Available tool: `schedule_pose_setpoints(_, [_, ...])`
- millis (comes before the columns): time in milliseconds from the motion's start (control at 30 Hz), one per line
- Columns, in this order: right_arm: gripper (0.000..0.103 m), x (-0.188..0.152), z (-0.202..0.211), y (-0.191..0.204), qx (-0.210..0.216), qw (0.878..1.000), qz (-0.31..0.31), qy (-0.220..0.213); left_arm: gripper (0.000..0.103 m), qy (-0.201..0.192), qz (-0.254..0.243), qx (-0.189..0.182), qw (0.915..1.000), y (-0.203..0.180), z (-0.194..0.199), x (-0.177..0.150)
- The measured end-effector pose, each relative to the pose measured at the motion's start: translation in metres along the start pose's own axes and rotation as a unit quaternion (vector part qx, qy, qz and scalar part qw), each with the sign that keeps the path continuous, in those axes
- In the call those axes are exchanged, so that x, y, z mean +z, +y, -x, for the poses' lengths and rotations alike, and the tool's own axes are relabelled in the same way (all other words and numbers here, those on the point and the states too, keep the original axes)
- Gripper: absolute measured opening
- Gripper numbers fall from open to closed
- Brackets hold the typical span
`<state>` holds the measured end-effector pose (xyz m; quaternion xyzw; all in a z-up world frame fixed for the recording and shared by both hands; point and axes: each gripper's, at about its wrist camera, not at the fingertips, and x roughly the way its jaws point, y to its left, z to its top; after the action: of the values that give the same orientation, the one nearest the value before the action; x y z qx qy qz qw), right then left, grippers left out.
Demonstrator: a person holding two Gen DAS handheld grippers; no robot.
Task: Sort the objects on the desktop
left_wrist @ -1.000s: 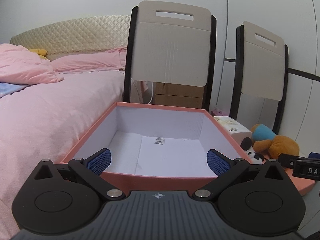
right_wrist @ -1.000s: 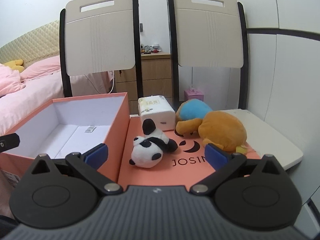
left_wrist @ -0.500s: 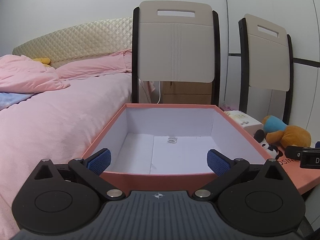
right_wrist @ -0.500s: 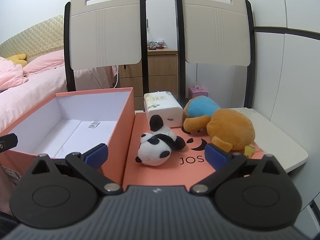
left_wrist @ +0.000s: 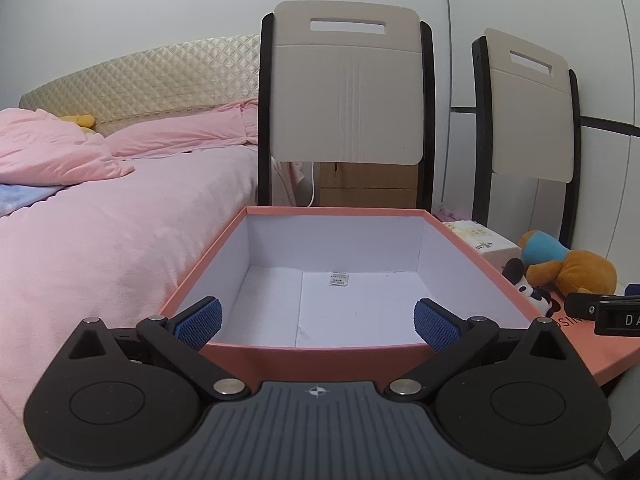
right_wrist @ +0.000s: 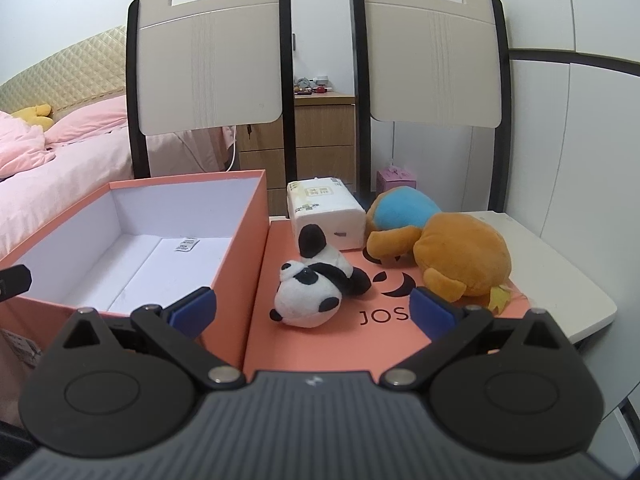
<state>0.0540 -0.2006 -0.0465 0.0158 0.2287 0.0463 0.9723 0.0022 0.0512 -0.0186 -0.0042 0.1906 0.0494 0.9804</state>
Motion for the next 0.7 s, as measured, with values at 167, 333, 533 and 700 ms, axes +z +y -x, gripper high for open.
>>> schedule_pose_setpoints(167, [0.103,-0.0004,0.0003,-0.0003,0.000,1.000,-0.001,-0.001,0.103,0.001,-0.001,0.001,1.0000,0.0006,0.0000,-0.0018])
schedule_pose_setpoints(333, [0.103,-0.0010,0.0001,-0.0013,0.000,1.000,0.000,-0.002,0.103,0.001,-0.001,0.000,1.0000,0.0007,0.0001,-0.0013])
schedule_pose_setpoints(533, [0.103,-0.0009,0.0001,-0.0022,-0.002,1.000,-0.003,-0.002,0.103,-0.006,0.006,-0.003,1.0000,0.0026,0.0019,-0.0013])
schedule_pose_setpoints(700, [0.103,-0.0005,0.0000,-0.0030,-0.002,1.000,-0.004,-0.002,0.103,-0.009,0.007,-0.006,0.9999,0.0037,0.0036,-0.0024])
